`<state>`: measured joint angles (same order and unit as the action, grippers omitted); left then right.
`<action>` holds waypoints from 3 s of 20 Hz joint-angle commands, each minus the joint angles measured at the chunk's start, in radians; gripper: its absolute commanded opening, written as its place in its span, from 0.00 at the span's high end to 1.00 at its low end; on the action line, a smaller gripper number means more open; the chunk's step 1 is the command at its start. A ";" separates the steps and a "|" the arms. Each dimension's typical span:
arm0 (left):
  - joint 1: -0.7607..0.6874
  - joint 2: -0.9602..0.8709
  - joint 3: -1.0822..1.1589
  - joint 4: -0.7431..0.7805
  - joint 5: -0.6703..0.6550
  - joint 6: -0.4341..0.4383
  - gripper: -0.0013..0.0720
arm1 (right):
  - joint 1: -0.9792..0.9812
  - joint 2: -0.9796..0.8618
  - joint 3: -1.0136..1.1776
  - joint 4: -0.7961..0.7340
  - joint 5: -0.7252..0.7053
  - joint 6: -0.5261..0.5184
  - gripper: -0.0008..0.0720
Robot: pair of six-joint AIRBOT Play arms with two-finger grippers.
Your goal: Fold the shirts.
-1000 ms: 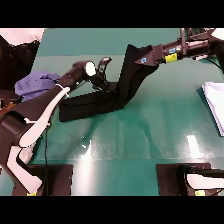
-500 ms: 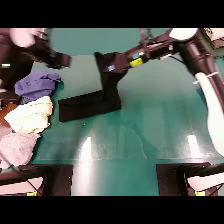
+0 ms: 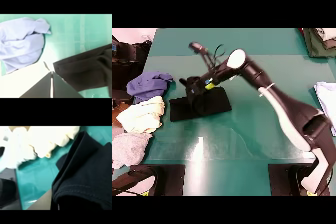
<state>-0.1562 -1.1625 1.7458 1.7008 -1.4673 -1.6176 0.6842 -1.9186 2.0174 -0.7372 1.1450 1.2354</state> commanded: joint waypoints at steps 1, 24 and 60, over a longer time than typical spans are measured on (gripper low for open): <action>0.005 0.015 0.000 0.004 -0.027 0.002 0.95 | 0.079 -0.085 0.008 -0.021 -0.138 -0.001 0.93; 0.038 -0.325 -0.315 -0.274 0.160 0.053 0.47 | -0.315 0.445 -0.668 -0.130 0.045 -0.084 0.29; 0.060 -0.085 -0.339 -0.540 -0.117 0.131 0.40 | -0.449 0.252 -0.584 0.010 0.027 -0.031 0.13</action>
<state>-0.0944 -1.2518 1.4071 1.2518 -1.6341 -1.4807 0.2432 -1.5387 1.3254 -0.7506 1.1072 1.1748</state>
